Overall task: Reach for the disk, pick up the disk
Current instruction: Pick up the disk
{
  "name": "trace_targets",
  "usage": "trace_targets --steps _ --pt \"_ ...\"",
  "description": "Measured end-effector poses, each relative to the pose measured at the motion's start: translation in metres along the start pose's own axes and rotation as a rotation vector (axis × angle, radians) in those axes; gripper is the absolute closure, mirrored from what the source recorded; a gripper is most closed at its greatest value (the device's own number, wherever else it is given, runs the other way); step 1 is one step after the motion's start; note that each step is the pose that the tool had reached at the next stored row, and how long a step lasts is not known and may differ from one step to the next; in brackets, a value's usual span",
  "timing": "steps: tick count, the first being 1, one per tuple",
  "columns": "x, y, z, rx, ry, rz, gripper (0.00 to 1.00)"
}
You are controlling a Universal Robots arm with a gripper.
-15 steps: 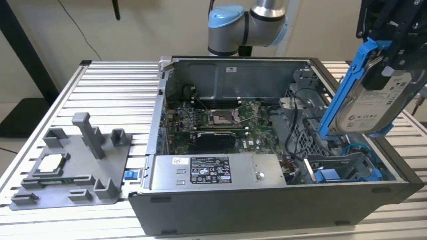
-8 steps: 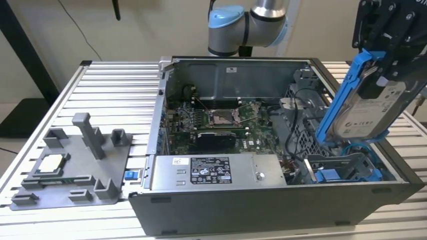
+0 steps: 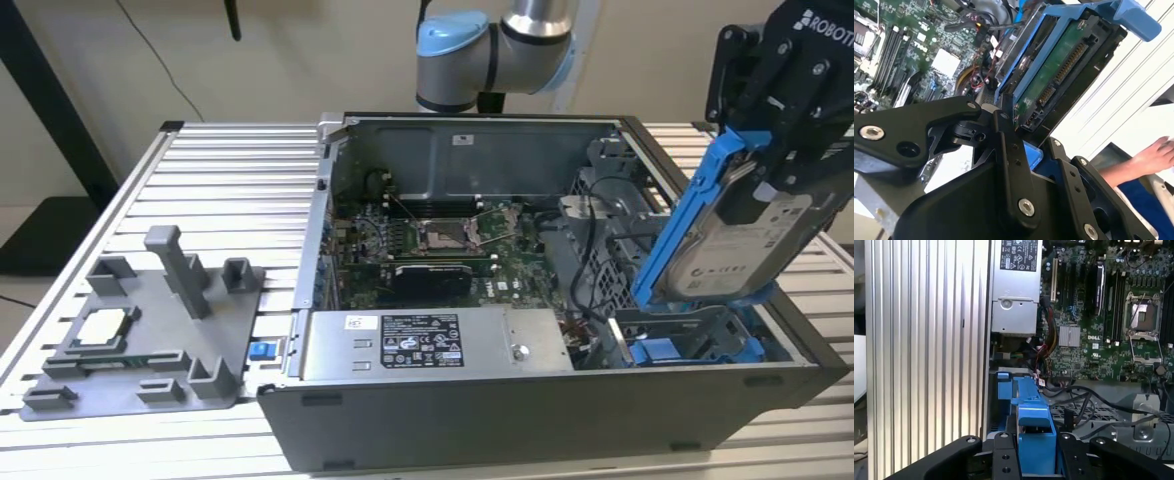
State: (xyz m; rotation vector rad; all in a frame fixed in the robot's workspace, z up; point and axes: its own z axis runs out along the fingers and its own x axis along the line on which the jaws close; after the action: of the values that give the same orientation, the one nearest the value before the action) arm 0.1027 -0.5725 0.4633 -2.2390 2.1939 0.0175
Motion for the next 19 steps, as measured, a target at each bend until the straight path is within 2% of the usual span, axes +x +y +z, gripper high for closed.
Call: trace_targets --steps 9,19 --pt "0.0014 0.0 0.013 -0.0017 0.0003 0.0 1.0" --pt "0.0045 0.0 0.0138 -0.0018 0.0003 0.0 1.0"
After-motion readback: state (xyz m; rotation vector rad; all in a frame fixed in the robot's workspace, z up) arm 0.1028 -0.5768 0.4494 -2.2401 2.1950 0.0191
